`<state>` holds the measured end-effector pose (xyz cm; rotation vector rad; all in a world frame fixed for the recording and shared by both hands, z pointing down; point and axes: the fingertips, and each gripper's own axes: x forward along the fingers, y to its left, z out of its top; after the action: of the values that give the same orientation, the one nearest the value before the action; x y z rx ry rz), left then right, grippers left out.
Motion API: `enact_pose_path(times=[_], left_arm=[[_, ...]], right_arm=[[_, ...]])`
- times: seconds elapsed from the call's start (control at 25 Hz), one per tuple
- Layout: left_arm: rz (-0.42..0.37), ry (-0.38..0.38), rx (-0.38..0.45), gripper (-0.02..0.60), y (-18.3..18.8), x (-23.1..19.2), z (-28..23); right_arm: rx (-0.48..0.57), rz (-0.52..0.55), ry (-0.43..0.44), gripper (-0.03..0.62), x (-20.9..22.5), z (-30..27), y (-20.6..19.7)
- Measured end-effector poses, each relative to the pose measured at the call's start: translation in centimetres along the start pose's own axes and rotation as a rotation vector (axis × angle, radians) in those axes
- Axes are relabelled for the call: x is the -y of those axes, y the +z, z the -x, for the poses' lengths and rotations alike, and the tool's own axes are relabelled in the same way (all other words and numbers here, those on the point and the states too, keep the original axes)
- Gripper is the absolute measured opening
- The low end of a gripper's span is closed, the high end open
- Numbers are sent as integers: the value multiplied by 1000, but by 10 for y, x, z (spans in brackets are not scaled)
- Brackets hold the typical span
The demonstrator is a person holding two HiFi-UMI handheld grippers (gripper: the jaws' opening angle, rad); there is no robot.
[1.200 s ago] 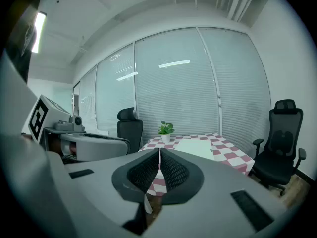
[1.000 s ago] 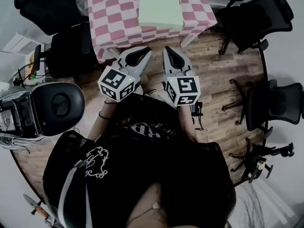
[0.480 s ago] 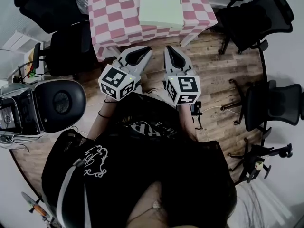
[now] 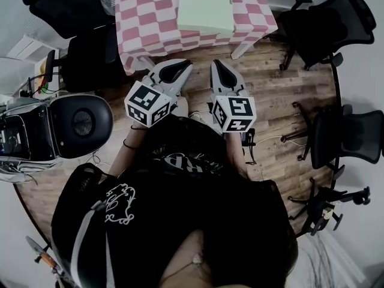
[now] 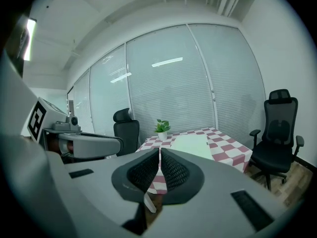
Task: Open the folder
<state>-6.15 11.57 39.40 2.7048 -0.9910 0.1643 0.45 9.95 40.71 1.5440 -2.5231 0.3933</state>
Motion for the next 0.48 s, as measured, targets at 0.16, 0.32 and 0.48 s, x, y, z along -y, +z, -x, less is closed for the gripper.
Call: enact_pose_path(times=[0.16,0.32,0.48], left_arm=[[-6,14,-19,23,-2,-6,-1],[-2,19,-45,23,-6,-18,-12],[-1,-2,-52,23,-2,-27,-38]], right_arm=[[3,-27,1,18,7,-6,-2],[-18,-28,1,18,13,-15,-6],[-24,-35,-23,18,35,-22,-4]])
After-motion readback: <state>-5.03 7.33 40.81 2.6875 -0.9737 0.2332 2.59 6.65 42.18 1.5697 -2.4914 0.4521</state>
